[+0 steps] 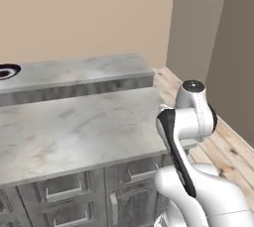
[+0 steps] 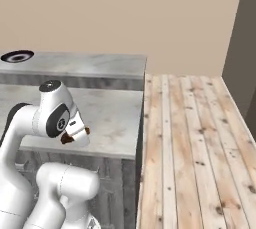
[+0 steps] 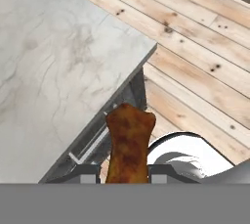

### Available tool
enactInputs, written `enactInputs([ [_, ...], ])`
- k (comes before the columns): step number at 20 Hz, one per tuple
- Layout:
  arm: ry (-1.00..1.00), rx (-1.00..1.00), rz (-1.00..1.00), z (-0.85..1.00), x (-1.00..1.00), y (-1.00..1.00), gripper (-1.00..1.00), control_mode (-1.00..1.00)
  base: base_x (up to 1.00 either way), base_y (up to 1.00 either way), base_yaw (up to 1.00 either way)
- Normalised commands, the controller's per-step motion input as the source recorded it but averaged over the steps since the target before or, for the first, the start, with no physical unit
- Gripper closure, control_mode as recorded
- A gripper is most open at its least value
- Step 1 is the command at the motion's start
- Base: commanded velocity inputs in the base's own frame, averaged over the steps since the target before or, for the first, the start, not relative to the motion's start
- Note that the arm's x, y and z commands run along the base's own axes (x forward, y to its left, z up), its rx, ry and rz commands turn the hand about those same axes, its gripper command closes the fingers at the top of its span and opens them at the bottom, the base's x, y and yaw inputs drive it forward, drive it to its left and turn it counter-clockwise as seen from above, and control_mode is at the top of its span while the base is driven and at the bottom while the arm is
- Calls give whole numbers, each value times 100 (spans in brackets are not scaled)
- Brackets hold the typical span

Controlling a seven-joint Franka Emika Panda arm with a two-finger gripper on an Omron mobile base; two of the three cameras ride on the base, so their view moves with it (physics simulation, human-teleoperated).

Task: Take the chicken drumsticks from the pan and place one on each plate on the dining counter.

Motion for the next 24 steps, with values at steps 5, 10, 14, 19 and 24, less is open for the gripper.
enactInputs([
  [5, 0, 0, 0, 0, 0, 0, 100, 100, -8, -100, -9],
  [10, 0, 0, 0, 0, 0, 0, 100, 100, 3, -100, -3],
  [14, 0, 0, 0, 0, 0, 0, 100, 100, 64, -100, 2],
  [19, 0, 0, 0, 0, 0, 0, 100, 100, 100, -100, 25],
  [24, 0, 0, 0, 0, 0, 0, 100, 100, 100, -91, 38],
])
